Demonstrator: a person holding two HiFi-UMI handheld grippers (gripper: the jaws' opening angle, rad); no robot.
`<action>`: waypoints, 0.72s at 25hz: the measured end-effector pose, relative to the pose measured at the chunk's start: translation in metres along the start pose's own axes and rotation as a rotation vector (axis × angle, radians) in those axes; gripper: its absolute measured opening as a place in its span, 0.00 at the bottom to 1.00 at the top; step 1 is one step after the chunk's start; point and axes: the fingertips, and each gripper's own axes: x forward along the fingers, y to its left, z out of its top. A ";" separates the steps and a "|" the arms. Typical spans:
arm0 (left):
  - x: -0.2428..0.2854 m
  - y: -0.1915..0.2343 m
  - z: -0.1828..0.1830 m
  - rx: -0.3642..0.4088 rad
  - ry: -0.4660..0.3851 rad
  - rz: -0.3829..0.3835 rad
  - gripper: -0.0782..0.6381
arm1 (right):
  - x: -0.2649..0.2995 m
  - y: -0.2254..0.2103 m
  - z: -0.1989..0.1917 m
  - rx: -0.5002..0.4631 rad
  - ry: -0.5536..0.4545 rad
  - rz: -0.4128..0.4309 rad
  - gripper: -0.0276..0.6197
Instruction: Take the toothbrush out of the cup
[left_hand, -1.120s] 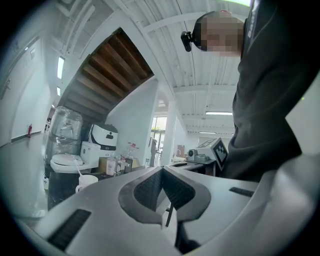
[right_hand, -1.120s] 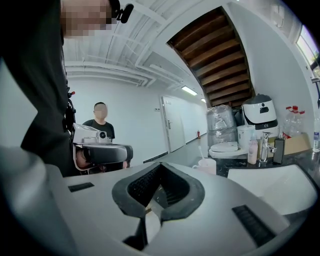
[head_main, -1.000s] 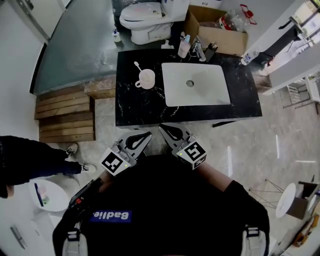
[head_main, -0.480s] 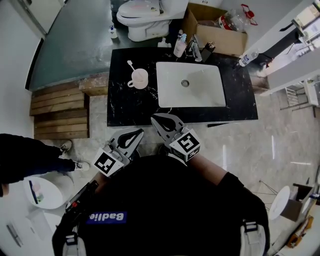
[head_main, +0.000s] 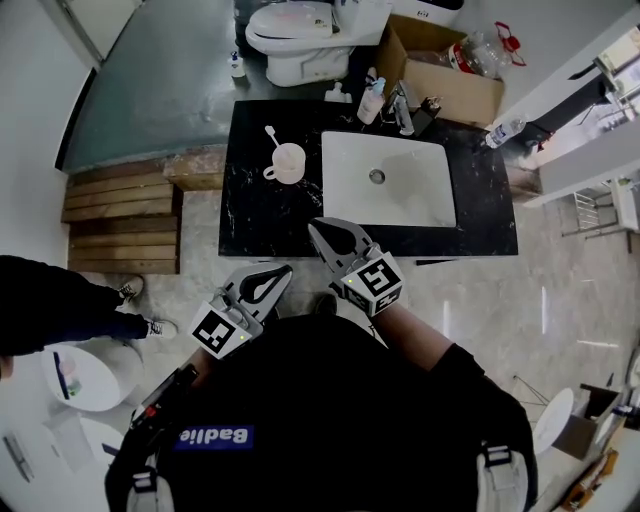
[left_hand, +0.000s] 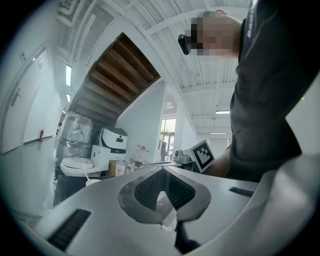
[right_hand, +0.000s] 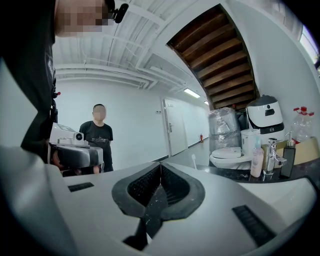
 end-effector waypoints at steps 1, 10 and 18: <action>-0.001 0.001 0.000 0.000 -0.002 0.005 0.12 | 0.003 -0.001 0.000 -0.004 0.002 0.000 0.06; -0.008 0.007 -0.002 -0.002 0.002 0.035 0.12 | 0.026 -0.012 0.001 -0.026 0.031 0.004 0.06; -0.014 0.019 -0.002 -0.011 0.005 0.067 0.12 | 0.048 -0.026 -0.002 -0.051 0.063 -0.011 0.06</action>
